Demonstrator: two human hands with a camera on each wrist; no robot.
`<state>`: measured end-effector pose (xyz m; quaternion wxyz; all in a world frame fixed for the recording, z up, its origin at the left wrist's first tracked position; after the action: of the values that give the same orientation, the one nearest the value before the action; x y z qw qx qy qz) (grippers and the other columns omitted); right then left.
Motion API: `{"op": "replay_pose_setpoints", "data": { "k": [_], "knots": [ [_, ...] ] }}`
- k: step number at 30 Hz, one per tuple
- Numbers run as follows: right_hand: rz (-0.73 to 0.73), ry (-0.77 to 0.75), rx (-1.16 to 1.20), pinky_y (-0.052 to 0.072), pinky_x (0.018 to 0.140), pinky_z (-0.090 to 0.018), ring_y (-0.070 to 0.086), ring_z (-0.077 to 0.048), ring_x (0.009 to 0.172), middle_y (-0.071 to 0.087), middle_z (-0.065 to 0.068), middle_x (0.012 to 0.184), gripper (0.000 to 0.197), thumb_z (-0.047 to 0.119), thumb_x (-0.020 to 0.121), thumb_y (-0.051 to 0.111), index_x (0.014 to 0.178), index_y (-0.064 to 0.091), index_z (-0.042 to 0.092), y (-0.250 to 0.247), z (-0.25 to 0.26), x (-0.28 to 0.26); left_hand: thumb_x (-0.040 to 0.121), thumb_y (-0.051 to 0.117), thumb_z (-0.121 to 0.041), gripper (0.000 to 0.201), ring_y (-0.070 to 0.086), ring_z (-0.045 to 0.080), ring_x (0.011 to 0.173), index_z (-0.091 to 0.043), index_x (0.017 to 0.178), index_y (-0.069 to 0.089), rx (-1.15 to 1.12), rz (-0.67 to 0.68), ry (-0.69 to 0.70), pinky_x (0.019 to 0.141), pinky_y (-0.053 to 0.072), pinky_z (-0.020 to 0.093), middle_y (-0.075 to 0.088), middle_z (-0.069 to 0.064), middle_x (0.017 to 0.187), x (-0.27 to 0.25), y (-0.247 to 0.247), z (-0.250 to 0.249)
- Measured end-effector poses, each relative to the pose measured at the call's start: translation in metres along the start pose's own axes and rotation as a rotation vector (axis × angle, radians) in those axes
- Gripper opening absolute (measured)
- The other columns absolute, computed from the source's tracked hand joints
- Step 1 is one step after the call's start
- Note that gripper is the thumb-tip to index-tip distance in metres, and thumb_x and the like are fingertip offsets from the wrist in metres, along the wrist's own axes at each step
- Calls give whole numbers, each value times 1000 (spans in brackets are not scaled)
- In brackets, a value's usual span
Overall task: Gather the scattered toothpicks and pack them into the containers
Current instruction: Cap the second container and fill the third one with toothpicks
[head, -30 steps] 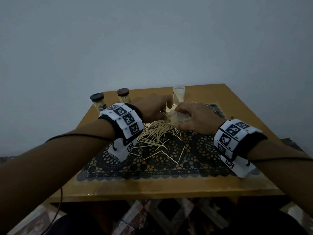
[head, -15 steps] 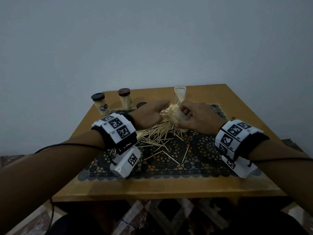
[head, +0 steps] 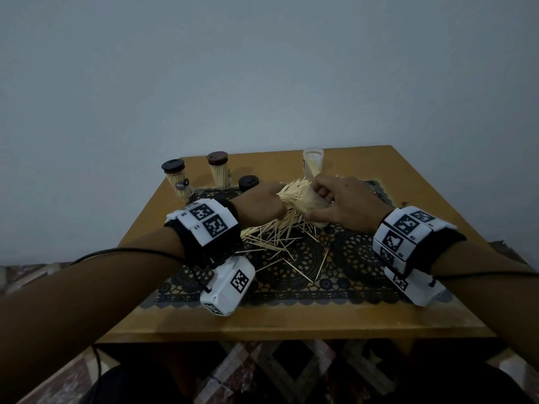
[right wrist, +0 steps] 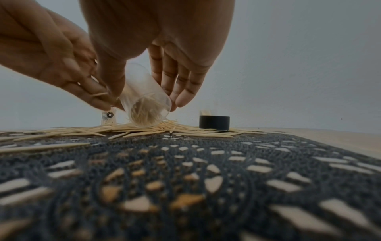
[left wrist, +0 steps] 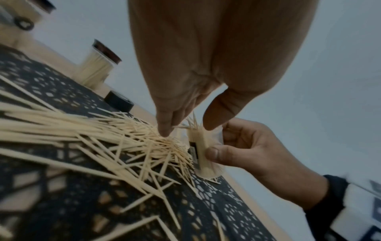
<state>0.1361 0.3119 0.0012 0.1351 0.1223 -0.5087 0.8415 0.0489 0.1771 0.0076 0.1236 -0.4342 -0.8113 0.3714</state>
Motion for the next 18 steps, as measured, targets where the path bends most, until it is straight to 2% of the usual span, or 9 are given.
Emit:
{"op": "replay_pose_setpoints", "data": {
  "k": [2, 3, 5, 6, 10, 11, 13, 14, 18],
  "knots": [
    [-4, -10, -2, 51, 68, -32, 62, -17, 78, 66, 0, 91, 47, 43, 74, 79, 103, 62, 10, 0, 1, -1, 73, 52, 9, 34, 46, 25, 73, 15, 106, 52, -128, 23, 15, 62, 37, 34, 54, 27, 87, -3, 5, -3],
    [0, -10, -5, 50, 67, -29, 62, -17, 78, 66, 1, 90, 47, 43, 74, 79, 103, 63, 10, 0, 1, -1, 70, 53, 6, 43, 52, 27, 81, 13, 112, 52, -190, 12, 24, 68, 41, 38, 57, 31, 98, -3, 6, -4],
    [17, -14, -13, 47, 64, -22, 62, -15, 79, 64, 3, 90, 45, 41, 74, 81, 104, 63, 13, 1, 1, -1, 77, 52, 10, 55, 54, 28, 114, 4, 131, 47, -280, -27, 45, 88, 45, 42, 55, 24, 126, -5, 6, -9],
    [19, -17, -15, 45, 63, -18, 63, -15, 80, 64, 4, 90, 44, 39, 74, 81, 105, 63, 14, 2, 1, 0, 82, 49, 15, 57, 51, 26, 122, 0, 136, 42, -309, -46, 53, 94, 44, 39, 53, 18, 133, -5, 4, -10],
    [9, -3, -38, 41, 61, -14, 62, -14, 80, 62, 6, 90, 44, 37, 75, 81, 106, 63, 13, 1, -2, 1, 82, 42, 24, 56, 59, -3, 98, -13, 123, 50, -300, 34, 85, 80, 48, 17, 60, -4, 112, -6, 5, -10],
    [12, -5, -42, 42, 61, -15, 62, -14, 80, 62, 6, 90, 43, 36, 75, 81, 106, 63, 12, 1, -2, 1, 82, 45, 22, 59, 57, -1, 108, -11, 131, 47, -265, 30, 82, 84, 48, 17, 58, -1, 121, -6, 5, -7],
    [25, -6, -36, 46, 65, -21, 62, -16, 81, 64, 3, 92, 43, 35, 75, 81, 106, 63, 12, 2, -2, 1, 83, 51, 16, 70, 42, 19, 133, -9, 146, 31, -228, -44, 86, 98, 45, 29, 43, 11, 144, -5, 2, -3],
    [36, -5, -26, 48, 67, -25, 62, -16, 82, 65, 2, 93, 43, 35, 74, 81, 106, 63, 13, 2, -2, 1, 83, 52, 13, 73, 35, 25, 138, -10, 147, 26, -220, -86, 96, 101, 43, 34, 36, 15, 149, -5, 0, -2],
    [72, -18, 1, 52, 71, -29, 63, -15, 83, 67, 2, 92, 43, 34, 71, 83, 106, 65, 16, 5, -2, 1, 83, 52, 10, 75, 30, 21, 141, -11, 150, 24, -43, -88, 185, 109, 37, 37, 28, 8, 155, -5, -1, -7]
  ]
}}
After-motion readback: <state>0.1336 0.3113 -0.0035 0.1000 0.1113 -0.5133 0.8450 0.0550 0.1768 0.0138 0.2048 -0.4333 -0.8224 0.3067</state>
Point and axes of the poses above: each hand's wrist, its own x-axis towards the middle knuckle, its own y-axis out of the palm, z = x × y, the point moved 5 cm from there along x, towards the middle knuckle
